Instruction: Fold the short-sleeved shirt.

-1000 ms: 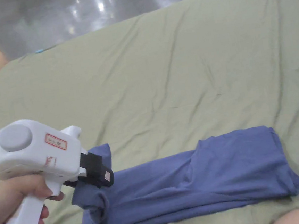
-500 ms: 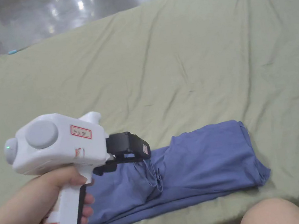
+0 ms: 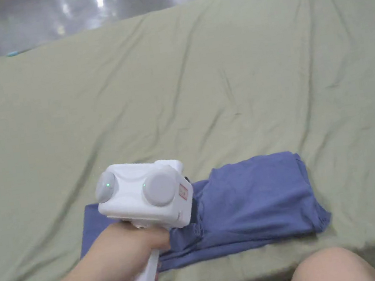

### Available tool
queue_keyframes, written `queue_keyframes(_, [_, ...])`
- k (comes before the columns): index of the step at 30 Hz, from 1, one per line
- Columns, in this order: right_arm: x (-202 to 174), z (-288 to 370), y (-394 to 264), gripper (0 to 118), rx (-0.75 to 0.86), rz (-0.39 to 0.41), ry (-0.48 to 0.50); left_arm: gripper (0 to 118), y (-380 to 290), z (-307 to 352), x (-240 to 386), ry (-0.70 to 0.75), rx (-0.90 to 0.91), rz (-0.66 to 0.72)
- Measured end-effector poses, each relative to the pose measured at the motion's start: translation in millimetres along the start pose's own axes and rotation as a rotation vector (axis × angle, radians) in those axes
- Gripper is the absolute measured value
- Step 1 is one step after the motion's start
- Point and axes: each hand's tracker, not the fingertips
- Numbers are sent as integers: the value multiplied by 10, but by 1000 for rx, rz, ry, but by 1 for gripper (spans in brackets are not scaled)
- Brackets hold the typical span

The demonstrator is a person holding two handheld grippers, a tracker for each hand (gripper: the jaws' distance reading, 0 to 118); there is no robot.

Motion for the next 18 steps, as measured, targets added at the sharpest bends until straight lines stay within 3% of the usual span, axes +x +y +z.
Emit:
queue_keyframes(3, [-38,-51,-52,0,-22,3,-5,0,-74,155,140,-24,13,-123])
queue_keyframes(7, [-122,-152,-72,0,-46,7,24,0,-179,746,-213,-322,117,-1])
queue_keyframes(9, [-178,-198,-38,0,-52,14,36,0,-350,1074,-540,-370,225,46])
queue_keyframes(10, [-198,-218,-15,0,-54,17,44,8,-448,1196,-771,-392,262,89])
queue_keyframes(11, [-211,-237,8,0,-54,19,51,29,-568,1276,-1002,-423,293,132])
queue_keyframes(12, [-228,-262,36,0,-55,27,54,61,-703,1299,-1316,-468,327,194])
queue_keyframes(13, [-262,-290,76,0,-58,42,56,100,-836,1267,-1630,-515,339,267])
queue_keyframes(14, [-287,-315,111,0,-57,55,57,114,-992,1175,-1925,-565,362,313])
queue_keyframes(16, [-315,-359,168,0,-51,60,61,118,-1215,975,-2386,-628,321,371])
queue_keyframes(18, [-362,-404,235,0,-50,56,69,117,-1351,684,-2780,-597,307,530])
